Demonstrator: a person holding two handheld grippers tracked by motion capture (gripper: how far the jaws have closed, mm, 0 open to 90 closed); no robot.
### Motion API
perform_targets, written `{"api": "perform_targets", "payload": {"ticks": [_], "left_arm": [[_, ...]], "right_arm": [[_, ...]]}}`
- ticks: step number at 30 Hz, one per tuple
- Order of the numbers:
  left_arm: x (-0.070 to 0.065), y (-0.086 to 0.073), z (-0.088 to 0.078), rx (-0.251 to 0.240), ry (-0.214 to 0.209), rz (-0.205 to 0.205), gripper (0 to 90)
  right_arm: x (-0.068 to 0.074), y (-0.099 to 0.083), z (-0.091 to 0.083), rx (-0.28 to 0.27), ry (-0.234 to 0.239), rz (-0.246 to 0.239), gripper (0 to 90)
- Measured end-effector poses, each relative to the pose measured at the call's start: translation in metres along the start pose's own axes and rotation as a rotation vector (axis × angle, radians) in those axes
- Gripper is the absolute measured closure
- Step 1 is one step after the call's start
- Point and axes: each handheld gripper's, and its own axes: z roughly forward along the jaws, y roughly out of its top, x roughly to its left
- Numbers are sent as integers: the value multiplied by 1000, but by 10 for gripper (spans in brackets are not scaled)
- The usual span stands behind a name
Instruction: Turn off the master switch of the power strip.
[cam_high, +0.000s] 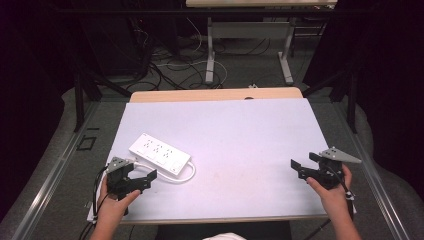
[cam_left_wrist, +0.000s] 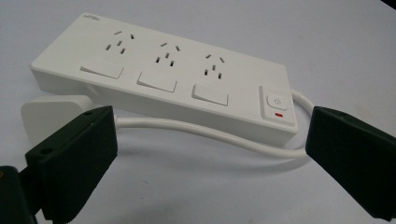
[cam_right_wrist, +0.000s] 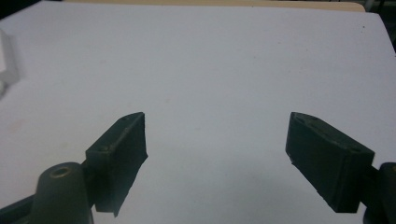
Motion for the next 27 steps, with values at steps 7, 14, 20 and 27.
{"api": "perform_targets", "payload": {"ticks": [7,14,20,27], "left_arm": [[-5,-1,1,17,18,53,48],[-9,4,-3,15,10,57,99],[-13,13,-6,18,20,76,159],[-20,26,-4,28,18,113,163]], "right_arm": [[-1,-14,4,19,-28,-40,200],[-1,-20,6,28,-11,-41,199],[-1,-22,7,30,0,-36,192],[-1,-24,10,38,27,-17,192]]}}
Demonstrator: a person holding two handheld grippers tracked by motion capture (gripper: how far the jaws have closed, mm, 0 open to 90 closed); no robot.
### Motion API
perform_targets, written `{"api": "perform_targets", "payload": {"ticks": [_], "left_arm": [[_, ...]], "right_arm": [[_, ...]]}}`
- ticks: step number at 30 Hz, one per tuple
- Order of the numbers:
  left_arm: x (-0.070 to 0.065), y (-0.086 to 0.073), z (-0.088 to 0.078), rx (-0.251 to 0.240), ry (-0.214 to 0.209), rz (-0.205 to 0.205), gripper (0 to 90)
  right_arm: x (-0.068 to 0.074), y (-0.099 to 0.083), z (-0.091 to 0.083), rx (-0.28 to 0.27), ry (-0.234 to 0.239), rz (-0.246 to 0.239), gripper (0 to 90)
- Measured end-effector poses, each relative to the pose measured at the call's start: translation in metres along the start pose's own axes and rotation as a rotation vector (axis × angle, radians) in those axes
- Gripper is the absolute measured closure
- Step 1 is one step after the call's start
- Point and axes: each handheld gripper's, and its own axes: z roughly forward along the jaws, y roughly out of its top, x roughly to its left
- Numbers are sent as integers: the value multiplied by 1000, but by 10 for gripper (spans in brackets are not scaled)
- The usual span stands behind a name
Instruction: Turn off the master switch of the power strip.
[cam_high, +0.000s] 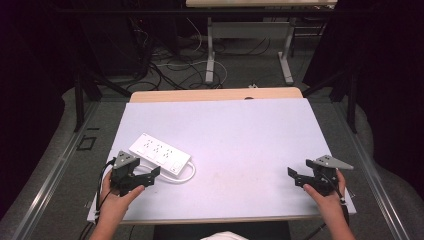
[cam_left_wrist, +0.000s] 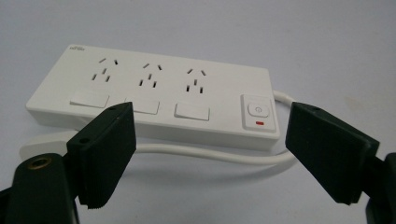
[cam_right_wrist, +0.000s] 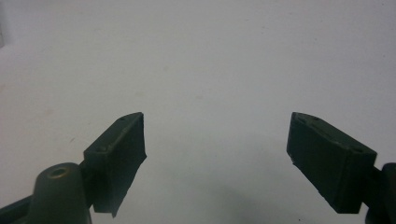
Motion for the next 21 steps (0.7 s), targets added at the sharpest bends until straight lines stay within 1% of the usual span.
{"api": "perform_targets", "payload": {"ticks": [1,2,3,4,5,6,7,8,9,10,12,13,14,15,16,17,18,19,20,21], "left_arm": [[0,2,0,3,-3,4,164],[0,4,0,2,-3,11,167],[-1,6,1,4,-8,4,176],[0,7,1,14,-11,10,187],[0,9,2,15,-1,17,193],[-1,10,3,14,0,12,203],[0,12,3,24,1,17,211],[0,12,4,19,1,15,215],[1,14,4,32,0,24,220],[1,15,5,32,-6,16,224],[3,17,6,45,-4,21,228],[3,19,6,47,-10,14,230],[3,20,7,41,-15,12,236],[5,21,8,43,-17,20,243],[6,23,8,45,-16,30,252],[7,24,9,57,-19,33,260],[7,25,10,50,-15,38,260],[7,26,11,55,-14,42,266],[8,27,12,62,-23,47,280],[8,28,14,53,-19,45,285]], "right_arm": [[0,0,0,0,-4,-1,192],[0,0,0,1,2,-2,192],[1,0,0,1,1,6,192],[2,0,0,-6,-8,8,192],[2,0,0,-5,-9,9,192],[2,0,0,-5,-9,11,192],[2,0,1,-4,-9,9,192],[1,0,1,-7,-11,2,192],[1,0,1,-6,-7,3,192],[2,0,1,-4,-10,14,192],[2,0,1,2,-11,12,192],[2,0,1,10,-8,9,192],[2,-1,2,4,-4,10,192],[2,-1,2,0,-7,5,192],[2,-1,2,7,-1,4,192],[2,-1,2,8,-1,4,192],[3,-1,2,10,-2,5,192],[3,-1,2,10,0,5,192],[3,-1,3,10,0,4,192],[3,-1,3,11,-1,3,192]]}}
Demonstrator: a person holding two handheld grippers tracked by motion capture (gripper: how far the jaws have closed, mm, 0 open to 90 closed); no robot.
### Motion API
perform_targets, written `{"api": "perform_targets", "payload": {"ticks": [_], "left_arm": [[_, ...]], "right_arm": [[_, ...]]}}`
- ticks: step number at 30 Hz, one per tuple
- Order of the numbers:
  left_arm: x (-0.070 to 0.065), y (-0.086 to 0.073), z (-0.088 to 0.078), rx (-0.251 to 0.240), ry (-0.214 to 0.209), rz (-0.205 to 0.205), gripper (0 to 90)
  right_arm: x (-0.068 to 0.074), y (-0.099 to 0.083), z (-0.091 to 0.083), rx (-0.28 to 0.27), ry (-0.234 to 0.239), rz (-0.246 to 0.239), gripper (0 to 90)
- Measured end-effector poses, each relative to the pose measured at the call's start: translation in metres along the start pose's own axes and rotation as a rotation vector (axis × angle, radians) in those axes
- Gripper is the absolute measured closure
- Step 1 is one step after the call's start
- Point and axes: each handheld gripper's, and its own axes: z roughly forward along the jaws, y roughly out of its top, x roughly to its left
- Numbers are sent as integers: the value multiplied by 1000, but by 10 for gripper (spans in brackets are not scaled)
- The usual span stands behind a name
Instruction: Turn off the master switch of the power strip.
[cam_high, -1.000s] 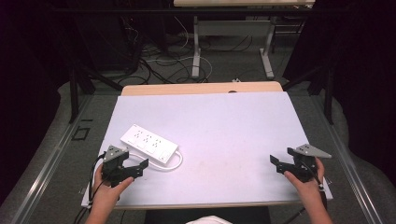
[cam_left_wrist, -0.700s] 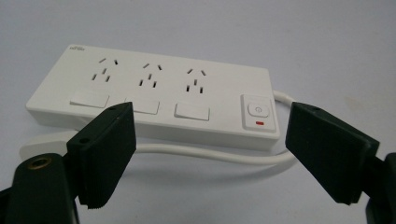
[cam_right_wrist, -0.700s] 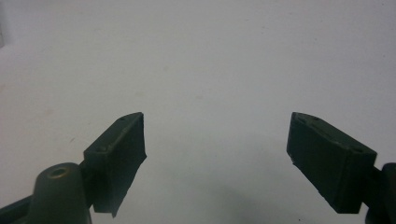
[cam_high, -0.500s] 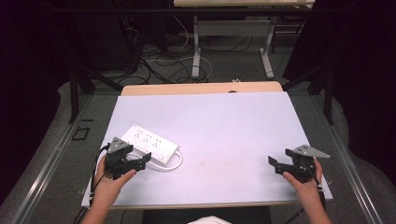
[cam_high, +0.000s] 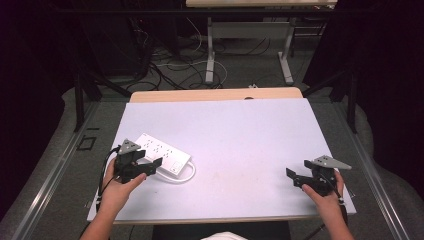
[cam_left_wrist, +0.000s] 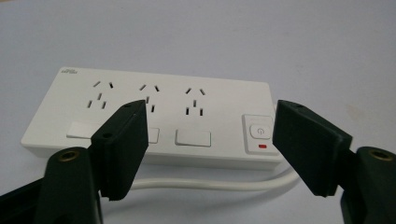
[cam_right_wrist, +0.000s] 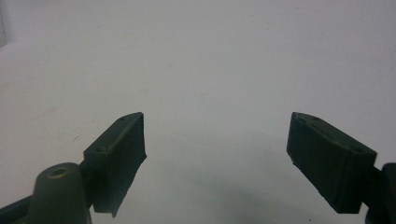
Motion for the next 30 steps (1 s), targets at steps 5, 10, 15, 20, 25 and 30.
{"api": "perform_targets", "payload": {"ticks": [5,10,15,20,25,30], "left_arm": [[0,6,3,25,2,7,291],[-2,11,7,46,1,21,322],[-5,14,11,83,-16,17,368],[-7,16,13,121,-28,54,417],[-10,20,17,161,-35,79,468],[-16,22,21,190,-33,96,546]], "right_arm": [[0,0,0,5,3,1,192],[0,-1,0,6,4,3,192],[1,-2,2,-13,-2,16,192],[1,-2,1,11,8,10,192],[1,-2,2,12,11,12,192],[0,-2,2,14,11,6,192]]}}
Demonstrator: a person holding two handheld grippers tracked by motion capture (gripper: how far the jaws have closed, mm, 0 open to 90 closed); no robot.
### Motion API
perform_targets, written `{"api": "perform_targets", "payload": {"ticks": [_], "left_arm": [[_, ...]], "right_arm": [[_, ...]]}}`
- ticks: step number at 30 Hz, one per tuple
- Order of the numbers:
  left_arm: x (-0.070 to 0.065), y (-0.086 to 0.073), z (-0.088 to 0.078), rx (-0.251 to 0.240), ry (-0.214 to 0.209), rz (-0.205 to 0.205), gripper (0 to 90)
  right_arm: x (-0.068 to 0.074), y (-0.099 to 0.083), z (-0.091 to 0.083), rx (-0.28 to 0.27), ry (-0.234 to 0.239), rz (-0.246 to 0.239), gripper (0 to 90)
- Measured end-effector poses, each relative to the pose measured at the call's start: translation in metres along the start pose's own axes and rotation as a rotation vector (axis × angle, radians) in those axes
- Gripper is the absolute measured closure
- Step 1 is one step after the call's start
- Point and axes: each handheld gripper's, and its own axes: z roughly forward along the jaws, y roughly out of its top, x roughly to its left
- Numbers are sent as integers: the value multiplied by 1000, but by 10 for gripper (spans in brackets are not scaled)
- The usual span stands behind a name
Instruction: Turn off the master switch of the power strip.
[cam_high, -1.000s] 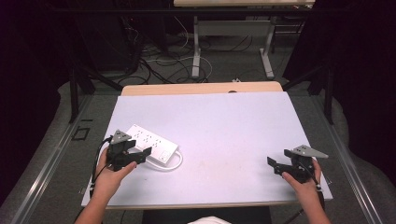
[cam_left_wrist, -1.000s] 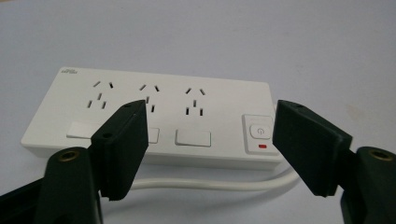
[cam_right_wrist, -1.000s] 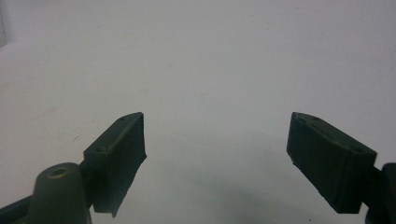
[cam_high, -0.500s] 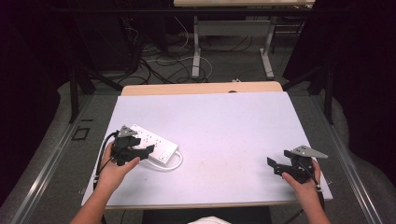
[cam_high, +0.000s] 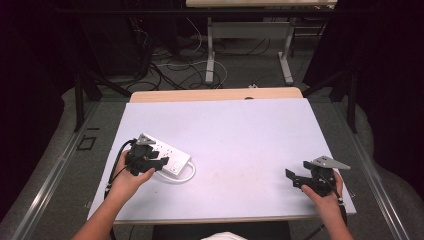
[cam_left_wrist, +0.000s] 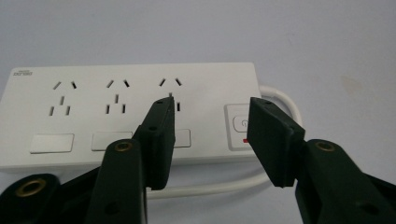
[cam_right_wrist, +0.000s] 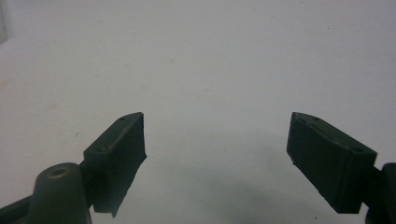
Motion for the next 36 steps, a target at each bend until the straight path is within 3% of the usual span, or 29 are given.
{"api": "perform_targets", "payload": {"ticks": [12,13,14,17,19,22,23,26,36], "left_arm": [[-11,7,14,40,4,4,698],[-11,7,14,49,2,18,706],[-12,8,16,35,6,9,715],[-12,8,18,62,-6,-5,748],[-12,9,20,58,3,12,757],[-15,10,23,54,-8,-13,787],[-15,10,23,63,-5,3,798],[-17,11,27,65,-10,-4,820],[-20,14,33,95,-15,-12,900]], "right_arm": [[-1,-1,1,-6,-6,0,192],[0,-1,1,-7,-5,4,192],[0,-1,1,-7,-5,3,192],[-1,-1,1,0,1,4,192],[-1,-1,1,0,1,6,192],[-2,-1,1,0,3,9,192],[-1,-1,1,2,3,15,192],[-2,-1,1,3,5,1,191],[-2,-2,1,-2,0,23,191]]}}
